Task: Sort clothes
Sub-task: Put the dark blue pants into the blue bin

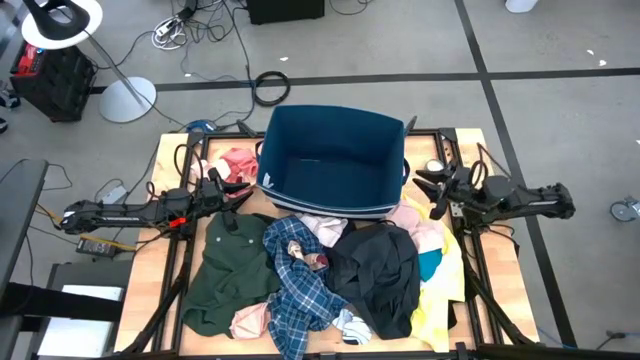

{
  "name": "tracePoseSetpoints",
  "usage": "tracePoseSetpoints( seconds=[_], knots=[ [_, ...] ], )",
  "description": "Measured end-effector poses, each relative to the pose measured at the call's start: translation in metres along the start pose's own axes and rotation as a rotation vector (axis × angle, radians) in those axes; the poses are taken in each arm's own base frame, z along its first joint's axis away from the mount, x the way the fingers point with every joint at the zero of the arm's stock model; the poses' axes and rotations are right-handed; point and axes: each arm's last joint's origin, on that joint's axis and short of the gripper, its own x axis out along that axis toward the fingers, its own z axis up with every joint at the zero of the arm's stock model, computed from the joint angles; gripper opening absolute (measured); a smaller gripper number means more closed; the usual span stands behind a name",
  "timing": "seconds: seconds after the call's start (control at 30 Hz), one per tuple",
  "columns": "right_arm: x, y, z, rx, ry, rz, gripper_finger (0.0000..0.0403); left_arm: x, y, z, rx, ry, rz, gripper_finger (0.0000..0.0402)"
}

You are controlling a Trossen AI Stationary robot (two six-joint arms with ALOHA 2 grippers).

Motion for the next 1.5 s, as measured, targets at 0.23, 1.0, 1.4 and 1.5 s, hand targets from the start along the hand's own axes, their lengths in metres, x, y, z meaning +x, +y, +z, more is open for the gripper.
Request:
tracePoseSetpoints(
  seconds=[0.23,1.0,1.4,1.5],
  knots=[
    [-0.007,0.002,0.031,0.113,0.220,-0.011,0.0130,0.000,0.000,0.000,0.000,0.000,0.000,0.0133],
    [0.039,0.066,0.064,0.274,1.006,0.016,0.0083,0.000,0.000,0.000,0.000,0.000,0.000,0.0133],
    [0.042,0.113,0.034,0.309,1.171,-0.021,0.0081,0.000,0.000,0.000,0.000,0.000,0.000,0.0133],
    [0.045,0.118,0.027,0.261,1.191,-0.026,0.0085,0.000,0.000,0.000,0.000,0.000,0.000,0.0133]
  ],
)
